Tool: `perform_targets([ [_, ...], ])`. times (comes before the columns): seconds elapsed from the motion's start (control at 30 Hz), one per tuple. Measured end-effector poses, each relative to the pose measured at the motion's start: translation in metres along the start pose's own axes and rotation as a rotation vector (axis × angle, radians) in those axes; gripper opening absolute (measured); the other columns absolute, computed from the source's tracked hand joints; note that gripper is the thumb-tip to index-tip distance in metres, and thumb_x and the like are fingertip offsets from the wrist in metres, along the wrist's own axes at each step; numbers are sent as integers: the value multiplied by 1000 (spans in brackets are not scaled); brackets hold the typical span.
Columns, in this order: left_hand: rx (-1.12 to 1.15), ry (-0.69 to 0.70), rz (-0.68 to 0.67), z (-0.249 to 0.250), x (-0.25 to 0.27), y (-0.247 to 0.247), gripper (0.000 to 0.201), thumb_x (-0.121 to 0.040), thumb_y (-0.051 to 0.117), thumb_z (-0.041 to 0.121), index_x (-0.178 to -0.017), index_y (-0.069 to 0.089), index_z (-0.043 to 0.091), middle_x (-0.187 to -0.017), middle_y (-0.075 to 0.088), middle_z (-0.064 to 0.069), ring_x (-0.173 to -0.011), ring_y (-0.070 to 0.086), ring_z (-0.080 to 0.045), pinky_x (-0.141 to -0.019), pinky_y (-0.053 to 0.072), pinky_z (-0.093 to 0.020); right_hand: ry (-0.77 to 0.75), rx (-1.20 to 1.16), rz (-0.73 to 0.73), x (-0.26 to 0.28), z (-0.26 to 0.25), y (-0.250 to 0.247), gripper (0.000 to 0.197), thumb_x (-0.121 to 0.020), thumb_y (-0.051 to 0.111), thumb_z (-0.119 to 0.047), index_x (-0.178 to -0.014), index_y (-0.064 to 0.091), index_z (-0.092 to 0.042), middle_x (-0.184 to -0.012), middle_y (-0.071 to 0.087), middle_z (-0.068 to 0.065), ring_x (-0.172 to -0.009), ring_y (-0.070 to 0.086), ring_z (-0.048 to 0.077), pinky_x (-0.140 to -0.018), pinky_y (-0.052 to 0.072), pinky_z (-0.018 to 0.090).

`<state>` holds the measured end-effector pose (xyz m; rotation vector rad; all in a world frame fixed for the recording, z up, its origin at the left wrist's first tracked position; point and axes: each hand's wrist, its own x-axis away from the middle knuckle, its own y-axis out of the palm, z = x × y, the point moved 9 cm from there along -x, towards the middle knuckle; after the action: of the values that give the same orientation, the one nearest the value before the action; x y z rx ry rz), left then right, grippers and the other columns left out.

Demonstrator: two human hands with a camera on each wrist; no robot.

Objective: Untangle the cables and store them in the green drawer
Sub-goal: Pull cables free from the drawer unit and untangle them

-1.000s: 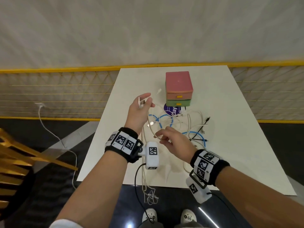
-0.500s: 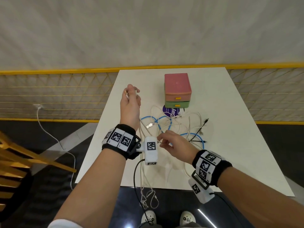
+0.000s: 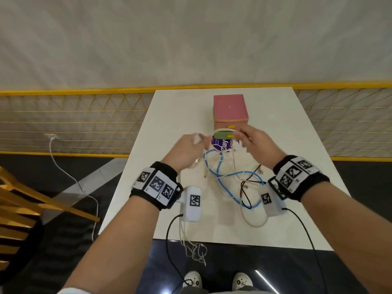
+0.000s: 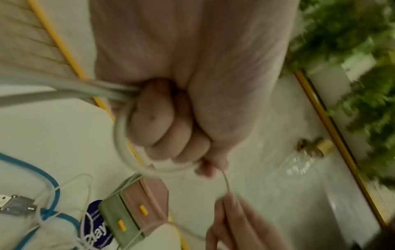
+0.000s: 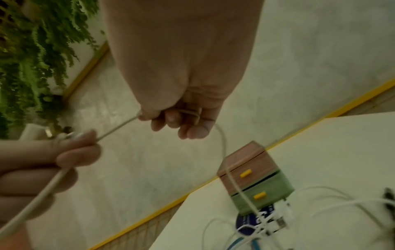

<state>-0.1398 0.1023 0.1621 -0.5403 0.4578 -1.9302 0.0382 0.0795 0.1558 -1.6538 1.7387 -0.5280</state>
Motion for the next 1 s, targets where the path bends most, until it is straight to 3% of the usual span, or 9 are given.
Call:
perform_targets([
  [0.13, 121, -82, 450, -23, -4, -64, 34, -99, 51, 35, -71, 59, 17, -62, 50, -2, -56, 47, -18, -58, 36, -31, 87, -19, -41, 6, 24, -11, 21, -100, 39, -21, -82, 49, -20, -74, 51, -5, -70, 50, 19, -69, 46, 34],
  [0.2, -18, 25, 539, -12, 1, -70, 19, -100, 51, 27, -97, 66, 16, -82, 64, -4, -75, 60, -22, -69, 42, -30, 81, 21, -44, 4, 22, -9, 21, -100, 40, -21, -85, 52, -13, -74, 53, -2, -71, 52, 20, -70, 45, 33],
  [0.3, -220, 233, 395, 21, 6, -32, 52, -100, 51, 28, -148, 33, 35, -86, 63, 3, -70, 58, -17, -69, 44, -27, -9, 27, -44, -4, -3, 0, 22, -99, 44, -19, -83, 56, -10, -67, 50, -5, -61, 46, 3, -60, 35, 24],
  [0.43, -244, 298, 138, 34, -1, 17, 27, -98, 53, 38, -123, 54, 26, -67, 60, -3, -60, 55, -22, -61, 44, -31, -206, -30, 5, -12, -43, -1, 20, -96, 49, -10, -80, 59, -5, -65, 47, -10, -63, 47, -6, -60, 34, 7],
  [0.5, -162, 301, 161, 36, -6, 13, 15, -98, 53, 38, -94, 51, 23, -58, 49, 5, -50, 45, -13, -53, 35, -29, -232, -33, -14, -14, -47, -2, 18, -97, 47, -12, -85, 59, -8, -70, 48, -13, -67, 48, -4, -64, 35, 7],
  [0.6, -12, 292, 330, 42, -5, -14, 20, -99, 52, 36, -87, 50, 21, -63, 50, 2, -52, 42, -12, -56, 35, -30, -135, -29, -45, -15, -22, 1, 17, -100, 39, -16, -87, 49, -10, -73, 49, 0, -65, 44, 11, -61, 36, 16],
  [0.7, 248, 233, 584, 33, 1, -58, 22, -100, 51, 33, -88, 51, 14, -64, 47, 2, -55, 45, 0, -59, 37, -24, -4, 20, -67, -10, 22, 8, 20, -101, 33, -17, -97, 48, -5, -79, 50, 10, -72, 47, 22, -73, 44, 38],
  [0.8, 218, 194, 656, 21, 2, -75, 17, -101, 51, 28, -94, 54, 13, -73, 54, 4, -60, 46, -7, -66, 39, -27, 26, 24, -60, -9, 32, 8, 20, -101, 33, -15, -100, 51, -6, -78, 48, 2, -69, 45, 13, -71, 40, 32],
  [1.0, -82, 311, 328, 48, 6, -18, 53, -98, 55, 35, -147, 36, 31, -90, 70, -14, -77, 66, -25, -76, 50, -33, -164, 83, 30, -34, -26, -10, 20, -100, 42, -14, -81, 50, -11, -77, 50, 7, -75, 45, 21, -69, 32, 27],
])
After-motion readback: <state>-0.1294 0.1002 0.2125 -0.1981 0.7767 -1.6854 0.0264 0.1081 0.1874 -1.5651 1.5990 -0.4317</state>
